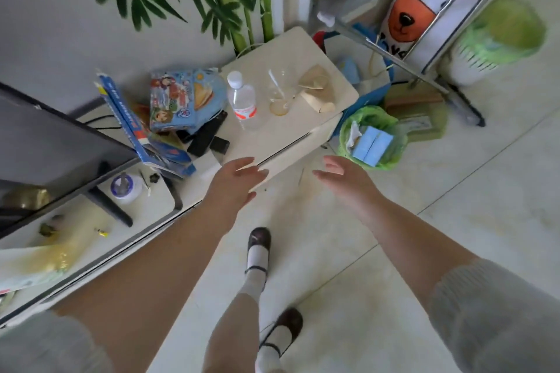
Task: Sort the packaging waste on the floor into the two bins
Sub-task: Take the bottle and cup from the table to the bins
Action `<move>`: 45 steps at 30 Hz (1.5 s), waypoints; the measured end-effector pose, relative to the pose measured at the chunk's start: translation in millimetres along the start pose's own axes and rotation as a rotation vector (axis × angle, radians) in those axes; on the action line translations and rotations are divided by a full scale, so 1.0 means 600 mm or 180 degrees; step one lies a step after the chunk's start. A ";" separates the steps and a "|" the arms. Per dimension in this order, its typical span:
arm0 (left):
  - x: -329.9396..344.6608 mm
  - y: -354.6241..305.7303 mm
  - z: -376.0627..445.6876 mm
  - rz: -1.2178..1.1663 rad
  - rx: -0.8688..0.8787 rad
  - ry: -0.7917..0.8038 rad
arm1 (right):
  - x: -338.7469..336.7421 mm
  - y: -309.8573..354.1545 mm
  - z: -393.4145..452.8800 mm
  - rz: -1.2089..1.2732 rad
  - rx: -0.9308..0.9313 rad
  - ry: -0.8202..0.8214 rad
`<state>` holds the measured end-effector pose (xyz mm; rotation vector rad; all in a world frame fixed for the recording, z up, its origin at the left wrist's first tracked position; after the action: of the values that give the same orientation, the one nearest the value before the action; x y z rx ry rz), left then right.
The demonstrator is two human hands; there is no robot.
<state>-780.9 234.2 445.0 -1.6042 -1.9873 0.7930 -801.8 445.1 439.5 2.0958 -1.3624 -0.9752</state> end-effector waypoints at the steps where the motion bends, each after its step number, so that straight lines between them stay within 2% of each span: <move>1: -0.006 -0.005 0.017 -0.0032 0.0038 -0.0139 | 0.000 0.008 0.020 -0.0127 -0.0071 0.0052; 8: -0.029 -0.080 0.171 0.0162 0.0551 -0.0895 | 0.000 0.108 0.209 -0.1546 -0.0830 -0.0116; 12: -0.022 -0.138 0.244 0.0908 0.0621 -0.1180 | 0.008 0.177 0.295 -0.2777 -0.1465 -0.0196; 14: -0.012 -0.162 0.274 0.1036 0.0667 -0.1172 | 0.013 0.207 0.332 -0.3194 -0.1753 -0.0089; 18: 0.006 -0.170 0.321 0.0807 0.0680 -0.1054 | 0.033 0.230 0.405 -0.3618 -0.2000 0.0251; 23: 0.021 -0.152 0.311 0.0924 0.0750 -0.1452 | 0.068 0.225 0.446 -0.4244 -0.2454 0.0964; 26: 0.032 -0.121 0.284 0.0591 0.0752 -0.1576 | 0.075 0.220 0.448 -0.4405 -0.2564 0.1022; 30: 0.040 -0.068 0.209 -0.0062 0.0542 -0.1950 | 0.076 0.211 0.421 -0.4253 -0.2340 0.1260; 34: 0.018 0.001 0.113 -0.0668 0.0222 -0.2235 | 0.092 0.199 0.327 -0.4075 -0.2278 0.1511; 40: -0.066 0.118 -0.067 -0.1742 -0.0090 -0.2822 | 0.184 0.196 0.102 -0.4209 -0.2870 0.2268; 45: -0.187 0.217 -0.225 -0.2193 -0.0022 -0.3262 | 0.355 0.196 -0.081 -0.4305 -0.3460 0.2562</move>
<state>-574.1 164.4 453.5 -0.3430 -2.9228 1.4400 -778.6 202.5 486.0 1.8309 0.9813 -0.7502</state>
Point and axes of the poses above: each hand's wrist, its own z-axis towards the middle knuckle, its own x-axis out of the palm, y = z × x, the point moved 6 cm from there along z, towards the middle knuckle
